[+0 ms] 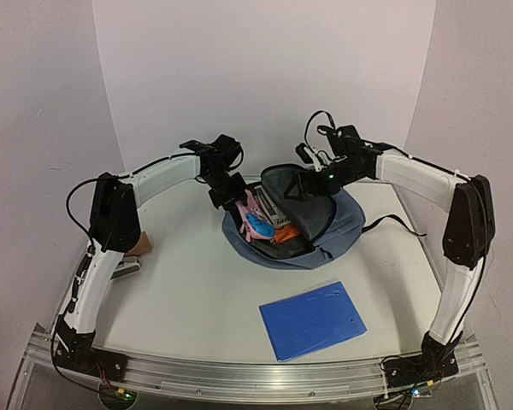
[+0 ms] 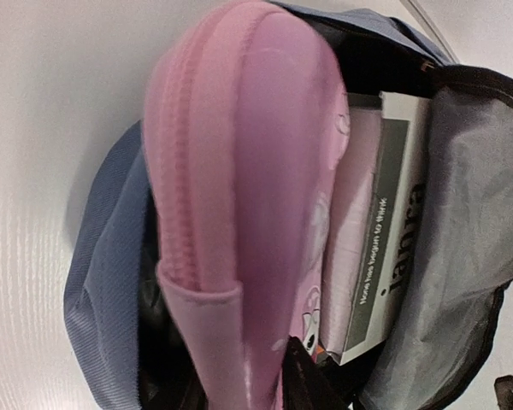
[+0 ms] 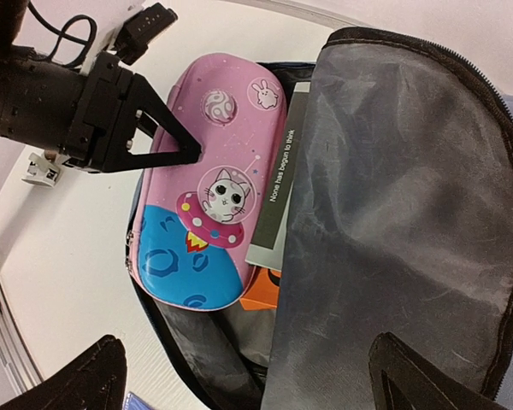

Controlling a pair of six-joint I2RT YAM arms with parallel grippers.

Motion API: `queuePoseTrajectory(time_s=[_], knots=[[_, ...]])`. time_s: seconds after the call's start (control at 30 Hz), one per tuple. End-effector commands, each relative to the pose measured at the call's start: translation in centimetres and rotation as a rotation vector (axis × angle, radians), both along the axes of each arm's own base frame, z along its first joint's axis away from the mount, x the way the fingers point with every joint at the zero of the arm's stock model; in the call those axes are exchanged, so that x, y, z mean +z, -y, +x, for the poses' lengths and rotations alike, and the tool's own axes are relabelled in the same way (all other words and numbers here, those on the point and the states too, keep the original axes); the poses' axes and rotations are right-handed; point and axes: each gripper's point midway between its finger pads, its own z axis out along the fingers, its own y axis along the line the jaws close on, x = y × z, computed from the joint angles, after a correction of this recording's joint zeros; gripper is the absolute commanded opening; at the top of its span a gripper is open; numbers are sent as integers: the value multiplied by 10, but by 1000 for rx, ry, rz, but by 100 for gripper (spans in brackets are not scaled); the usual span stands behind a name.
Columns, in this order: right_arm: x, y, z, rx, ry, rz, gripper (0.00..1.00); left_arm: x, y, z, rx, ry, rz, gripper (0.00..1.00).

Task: Pack the student bag
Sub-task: Place the stationery in the student bag, then pick up the stationery from the student bag.

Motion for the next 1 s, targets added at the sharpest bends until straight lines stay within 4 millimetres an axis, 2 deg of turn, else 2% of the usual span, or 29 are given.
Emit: queuePoseTrajectory(time_s=[0.0,0.07,0.27,0.4,0.57,0.7,0.83,0.97], knots=[[8,-16,-1,30,5,35,98,2,-7,-11,9,-23,65,44],[8,-22,-5,45,3,38,98,11,-11,-13,7,-17,68,52],[4,-47,-19,106,-11,52,92,34,-28,-30,9,9,86,49],[1,-66,-20,105,-44,86,91,27,-41,-38,31,-4,101,46],[-8,-85,-16,105,-93,124,95,29,-34,-32,16,7,62,40],[-22,-89,-12,100,-102,107,93,36,-40,-33,39,20,42,41],[-33,-94,-9,81,-84,71,91,24,-59,-36,91,-14,-4,36],[-43,-98,-3,40,-58,29,93,16,-62,-38,57,7,-26,36]])
